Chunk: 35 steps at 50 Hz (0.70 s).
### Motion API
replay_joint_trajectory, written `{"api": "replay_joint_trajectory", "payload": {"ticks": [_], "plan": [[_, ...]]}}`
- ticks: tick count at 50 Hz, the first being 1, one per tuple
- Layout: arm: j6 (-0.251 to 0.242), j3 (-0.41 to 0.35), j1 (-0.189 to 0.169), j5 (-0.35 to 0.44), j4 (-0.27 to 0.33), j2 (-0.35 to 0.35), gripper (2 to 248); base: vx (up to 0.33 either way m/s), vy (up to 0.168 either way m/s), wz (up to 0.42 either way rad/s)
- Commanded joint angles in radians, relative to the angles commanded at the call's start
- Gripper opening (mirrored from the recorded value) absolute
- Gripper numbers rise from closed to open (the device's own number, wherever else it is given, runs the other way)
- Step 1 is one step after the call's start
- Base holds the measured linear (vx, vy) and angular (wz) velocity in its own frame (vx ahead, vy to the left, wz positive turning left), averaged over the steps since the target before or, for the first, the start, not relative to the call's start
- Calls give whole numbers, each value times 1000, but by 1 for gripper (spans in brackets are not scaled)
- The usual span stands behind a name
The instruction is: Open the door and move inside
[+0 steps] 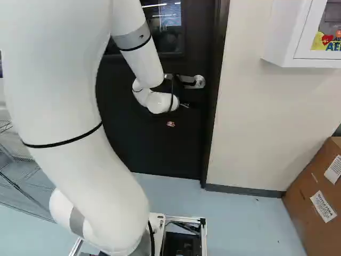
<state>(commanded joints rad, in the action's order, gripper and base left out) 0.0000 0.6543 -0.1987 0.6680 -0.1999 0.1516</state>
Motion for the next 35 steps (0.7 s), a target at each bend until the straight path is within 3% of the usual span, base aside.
{"api": "replay_joint_trajectory", "payload": {"ticks": [10,35], "plan": [[0,52,6,0,-49,47,247,0,0,0],[0,185,20,0,-54,160,247,0,0,0]]}}
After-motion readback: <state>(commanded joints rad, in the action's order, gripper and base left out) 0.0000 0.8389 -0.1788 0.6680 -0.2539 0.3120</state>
